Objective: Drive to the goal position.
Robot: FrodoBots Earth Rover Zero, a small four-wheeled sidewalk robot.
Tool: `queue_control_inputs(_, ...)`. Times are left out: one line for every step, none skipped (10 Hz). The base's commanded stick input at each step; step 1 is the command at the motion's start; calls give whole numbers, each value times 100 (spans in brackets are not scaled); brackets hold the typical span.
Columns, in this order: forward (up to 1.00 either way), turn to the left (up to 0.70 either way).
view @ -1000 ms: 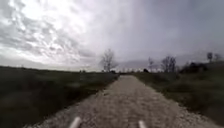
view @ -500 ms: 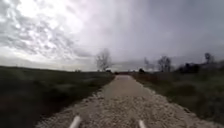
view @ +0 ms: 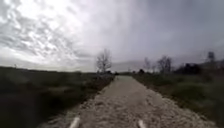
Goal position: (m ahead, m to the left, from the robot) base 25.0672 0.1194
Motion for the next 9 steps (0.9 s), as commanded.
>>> queue_control_inputs(50,0)
queue_control_inputs(50,-23)
queue_control_inputs(50,-48)
queue_control_inputs(50,-50)
queue_control_inputs(50,-50)
queue_control_inputs(50,-41)
queue_control_inputs(50,-14)
queue_control_inputs(50,0)
queue_control_inputs(50,0)
